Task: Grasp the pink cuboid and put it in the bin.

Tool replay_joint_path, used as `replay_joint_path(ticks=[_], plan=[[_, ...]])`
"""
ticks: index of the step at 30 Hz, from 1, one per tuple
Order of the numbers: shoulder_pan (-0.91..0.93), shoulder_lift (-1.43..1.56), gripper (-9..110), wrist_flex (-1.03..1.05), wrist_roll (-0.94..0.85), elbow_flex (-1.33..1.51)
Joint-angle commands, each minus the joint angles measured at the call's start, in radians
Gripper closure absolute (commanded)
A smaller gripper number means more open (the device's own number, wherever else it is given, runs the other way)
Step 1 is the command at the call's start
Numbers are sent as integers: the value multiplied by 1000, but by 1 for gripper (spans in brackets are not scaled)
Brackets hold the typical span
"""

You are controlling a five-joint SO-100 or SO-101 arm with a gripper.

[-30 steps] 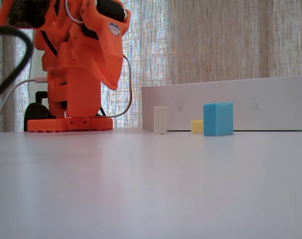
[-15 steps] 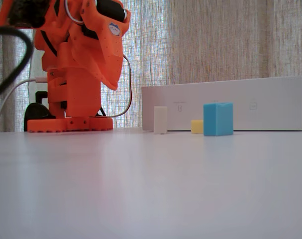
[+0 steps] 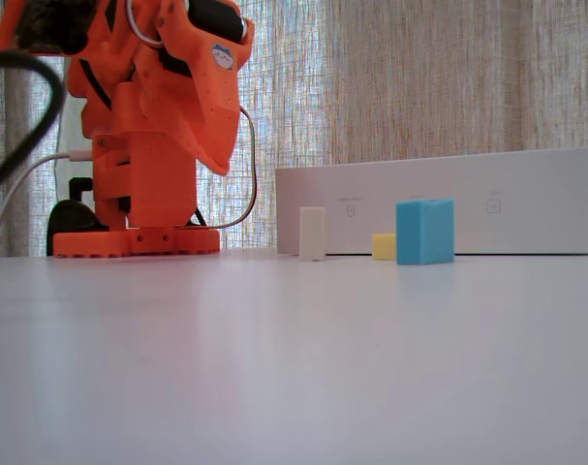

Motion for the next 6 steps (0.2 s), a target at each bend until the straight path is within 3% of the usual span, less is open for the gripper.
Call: replay_joint_path(ticks=[1,6], plan=[[2,6,110,2,2,-6],[2,6,110,2,2,-6]])
